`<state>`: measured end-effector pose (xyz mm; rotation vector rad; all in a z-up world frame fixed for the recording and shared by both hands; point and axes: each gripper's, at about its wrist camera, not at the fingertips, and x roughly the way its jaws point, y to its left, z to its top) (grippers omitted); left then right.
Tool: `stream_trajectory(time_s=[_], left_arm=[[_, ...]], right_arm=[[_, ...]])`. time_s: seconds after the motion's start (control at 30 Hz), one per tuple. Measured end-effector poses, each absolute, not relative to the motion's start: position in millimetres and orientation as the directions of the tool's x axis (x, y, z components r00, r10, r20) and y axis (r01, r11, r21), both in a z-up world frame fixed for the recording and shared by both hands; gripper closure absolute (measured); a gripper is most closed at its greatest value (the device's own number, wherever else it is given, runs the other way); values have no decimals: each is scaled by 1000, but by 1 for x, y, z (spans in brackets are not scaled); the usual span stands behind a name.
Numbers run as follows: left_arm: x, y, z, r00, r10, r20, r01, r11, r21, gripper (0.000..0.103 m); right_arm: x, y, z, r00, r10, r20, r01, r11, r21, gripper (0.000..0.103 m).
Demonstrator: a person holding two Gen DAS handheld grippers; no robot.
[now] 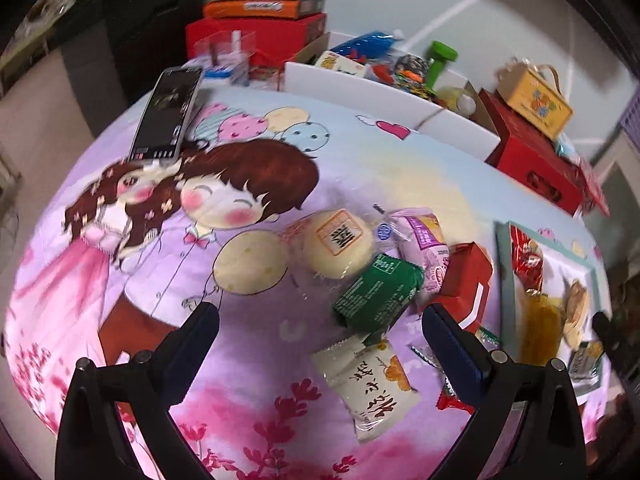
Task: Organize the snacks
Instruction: 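Move both tools back toward the remaining snacks, then close the right tool on the small red candy while the left tool approaches the white pastry bag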
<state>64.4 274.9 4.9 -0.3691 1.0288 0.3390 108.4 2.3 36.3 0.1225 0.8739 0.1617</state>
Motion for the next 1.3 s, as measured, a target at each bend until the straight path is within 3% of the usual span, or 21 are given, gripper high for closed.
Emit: stream_trajectory(time_s=[0.4,0.7,0.8,0.87,1.07,1.3], left_arm=[[61,266,-26,425,-14,-905,-420,883,-211,2],[69,256,-53,368,-90,-925,-408,878,-248,4],[72,252,-63,346,-120,-931,-405,875,-264,14],[74,249,-71,326,-136,-936,-404,875,-268,15],[78,241,-77,306,-121,-944,-386,891,-240,16],[82,229,-83,277,-62,-959,-350,923,-161,26]], right_arm=[[84,64,5,494,270,-826,-252,954,161,1],[72,86,-19,406,269,-873,-331,934,134,30],[71,90,-23,390,264,-882,-340,932,128,33],[71,92,-26,380,263,-887,-347,929,127,40],[70,102,-42,334,233,-913,-370,924,101,46],[72,112,-63,308,173,-936,-379,924,46,50]])
